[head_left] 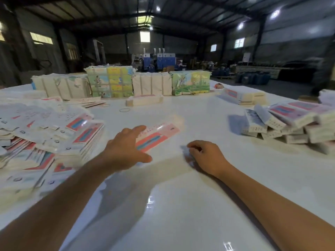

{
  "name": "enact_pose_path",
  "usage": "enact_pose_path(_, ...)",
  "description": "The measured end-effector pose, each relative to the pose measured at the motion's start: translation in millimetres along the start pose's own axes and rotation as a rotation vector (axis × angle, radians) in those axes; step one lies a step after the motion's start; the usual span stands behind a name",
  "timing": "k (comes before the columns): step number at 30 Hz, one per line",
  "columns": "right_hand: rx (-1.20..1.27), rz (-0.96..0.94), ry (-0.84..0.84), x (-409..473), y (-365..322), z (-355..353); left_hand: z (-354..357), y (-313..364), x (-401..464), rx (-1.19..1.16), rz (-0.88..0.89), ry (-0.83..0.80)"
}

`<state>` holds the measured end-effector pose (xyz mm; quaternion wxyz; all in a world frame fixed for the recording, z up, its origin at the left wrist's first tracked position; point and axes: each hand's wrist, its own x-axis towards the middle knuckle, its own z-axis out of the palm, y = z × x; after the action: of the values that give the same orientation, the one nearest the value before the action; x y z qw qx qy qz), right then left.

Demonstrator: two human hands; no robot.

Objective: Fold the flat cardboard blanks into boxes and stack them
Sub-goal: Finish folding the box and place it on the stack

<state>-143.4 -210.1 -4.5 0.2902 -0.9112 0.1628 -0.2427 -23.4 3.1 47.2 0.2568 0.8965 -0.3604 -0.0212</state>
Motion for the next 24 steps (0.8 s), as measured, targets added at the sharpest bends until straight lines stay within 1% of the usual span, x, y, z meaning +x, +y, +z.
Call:
enact_pose_path(2, 0.167, 0.121, 0.063, 1.8, 2.2, -4.0, 24.2, 7.1, -18.6, -0.002, 0.080, -0.100)
enact_pose_path(4, 0.243, 0.168, 0.088, 3.0, 3.9, -6.4, 34.6, 8.3, -27.7, -0.002, 0.095, -0.151)
enact_pose_path(6, 0.348, 0.187, 0.095, 1.8, 2.5, -7.2, 33.9, 7.5, -31.2, -0.028, 0.090, -0.155)
enact_pose_path(8, 0.548, 0.249, 0.111, 1.8, -1.2, -9.0, 31.2, 4.4, -31.3, -0.050, 0.099, -0.147)
enact_pose_path(10, 0.793, 0.341, 0.086, 3.2, -5.0, -11.2, 29.8, 2.2, -31.8, -0.028, 0.119, -0.139)
enact_pose_path(12, 0.970, 0.357, -0.024, 2.2, -8.1, -12.1, 29.4, 2.0, -32.1, -0.011, 0.138, -0.119)
enact_pose_path(14, 0.967, 0.296, -0.109, 0.4, -9.6, -9.8, 28.6, 3.1, -32.3, -0.002, 0.145, -0.107)
enact_pose_path(16, 0.934, 0.261, -0.130, -1.5, -9.5, -8.0, 25.6, 3.6, -32.3, 0.016, 0.137, -0.091)
enact_pose_path(20, 1.021, 0.212, -0.172, -3.5, -9.3, -11.4, 15.5, 3.6, -34.9, 0.004, 0.113, -0.014)
enact_pose_path(22, 1.023, 0.210, -0.164, -4.6, -12.7, -11.0, 14.0, 5.7, -36.5, 0.008, 0.131, 0.001)
enact_pose_path(23, 1.026, 0.224, -0.130, -5.0, -14.4, -10.4, 14.2, 6.6, -36.7, 0.008, 0.125, 0.004)
enact_pose_path(24, 1.021, 0.242, -0.057, -5.2, -15.6, -10.6, 14.6, 6.7, -36.1, 0.009, 0.109, 0.010)
